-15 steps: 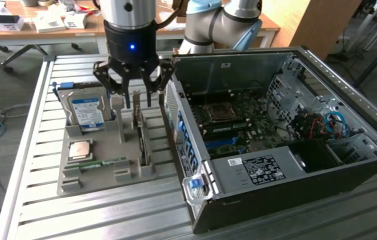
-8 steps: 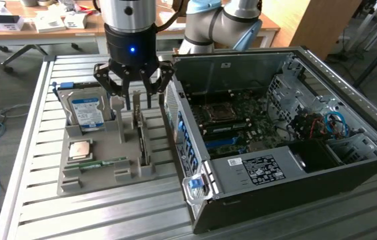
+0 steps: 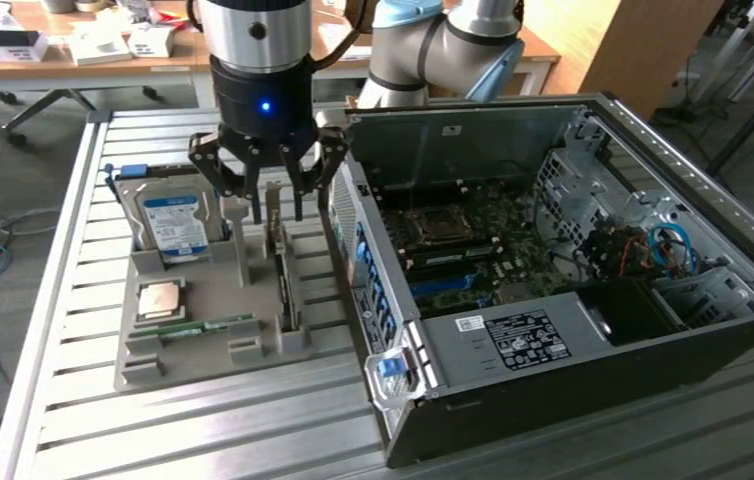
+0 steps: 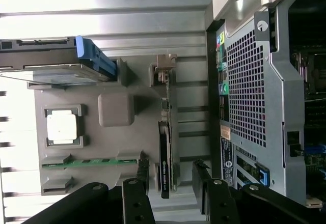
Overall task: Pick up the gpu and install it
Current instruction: 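Pick up the gpu and move the gpu toward the slot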
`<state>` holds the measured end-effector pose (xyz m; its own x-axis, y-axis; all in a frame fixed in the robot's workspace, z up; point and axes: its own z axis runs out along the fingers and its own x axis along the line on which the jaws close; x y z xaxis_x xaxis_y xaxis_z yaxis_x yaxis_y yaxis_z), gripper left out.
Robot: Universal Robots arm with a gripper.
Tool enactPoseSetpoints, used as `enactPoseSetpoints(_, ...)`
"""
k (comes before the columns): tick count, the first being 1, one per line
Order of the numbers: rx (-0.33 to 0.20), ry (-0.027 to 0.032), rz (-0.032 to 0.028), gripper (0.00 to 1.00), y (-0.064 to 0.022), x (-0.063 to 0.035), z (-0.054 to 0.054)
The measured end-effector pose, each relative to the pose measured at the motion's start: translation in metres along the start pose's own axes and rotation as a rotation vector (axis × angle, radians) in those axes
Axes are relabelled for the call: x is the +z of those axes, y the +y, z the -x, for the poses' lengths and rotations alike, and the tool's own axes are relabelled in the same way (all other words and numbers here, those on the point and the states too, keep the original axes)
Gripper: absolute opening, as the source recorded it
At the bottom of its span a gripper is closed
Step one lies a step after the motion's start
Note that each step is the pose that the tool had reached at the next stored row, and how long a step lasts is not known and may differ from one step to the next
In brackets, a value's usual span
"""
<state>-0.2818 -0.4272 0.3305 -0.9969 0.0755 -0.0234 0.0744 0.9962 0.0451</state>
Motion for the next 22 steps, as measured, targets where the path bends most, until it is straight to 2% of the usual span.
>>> enactPoseSetpoints(22,0.0,0.0001,0.0,0.47,-0.0008,0.0177,0.0)
